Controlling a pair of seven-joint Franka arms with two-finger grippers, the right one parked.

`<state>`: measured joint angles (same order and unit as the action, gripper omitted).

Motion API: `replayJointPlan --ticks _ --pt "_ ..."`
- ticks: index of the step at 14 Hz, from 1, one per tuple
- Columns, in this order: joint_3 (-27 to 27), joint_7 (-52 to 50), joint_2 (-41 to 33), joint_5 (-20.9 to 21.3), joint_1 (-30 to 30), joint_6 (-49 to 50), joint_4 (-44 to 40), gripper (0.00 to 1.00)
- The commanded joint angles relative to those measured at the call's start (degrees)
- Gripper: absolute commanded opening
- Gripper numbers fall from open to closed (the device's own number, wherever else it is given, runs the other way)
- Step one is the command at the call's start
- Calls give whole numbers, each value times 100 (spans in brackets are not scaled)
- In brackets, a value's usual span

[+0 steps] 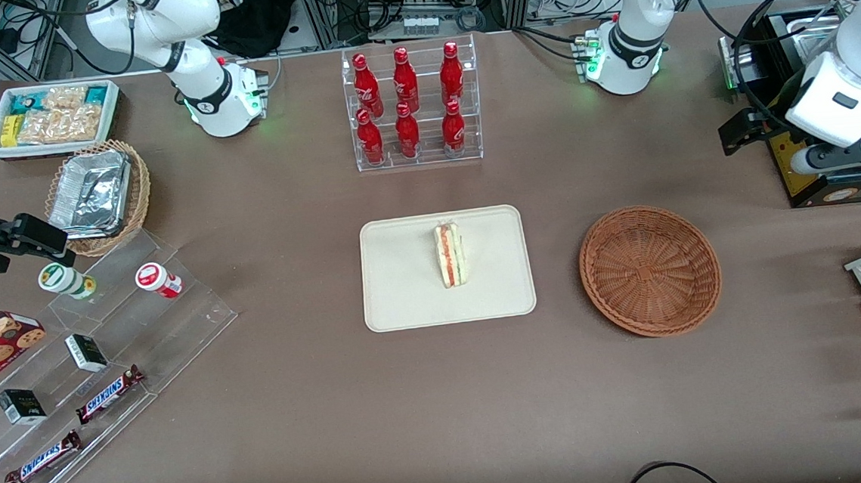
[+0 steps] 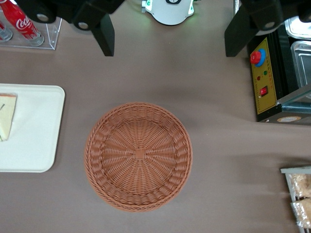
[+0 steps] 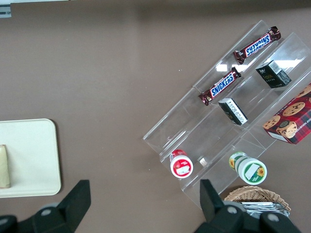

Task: Place sandwich from basket to tray

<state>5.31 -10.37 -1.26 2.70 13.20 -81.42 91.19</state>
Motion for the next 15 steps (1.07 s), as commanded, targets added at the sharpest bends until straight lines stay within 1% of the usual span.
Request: replayJointPlan --ticks 1,2,3,8,10,13,15 --pt "-1281 166 -154 -41 -1245 38 47 100" --pt "-1713 358 -172 -41 -1772 38 48 100" --pt "-1891 525 -164 -50 -2021 30 39 100" --pt "-1849 518 -85 -24 -1997 -23 -101 100" --pt "-1709 545 12 -50 -1997 29 -330 100" --pt "-1673 545 -5 -32 -1962 29 -348 100" --pt "-1480 553 -6 -50 -1909 30 -348 100"
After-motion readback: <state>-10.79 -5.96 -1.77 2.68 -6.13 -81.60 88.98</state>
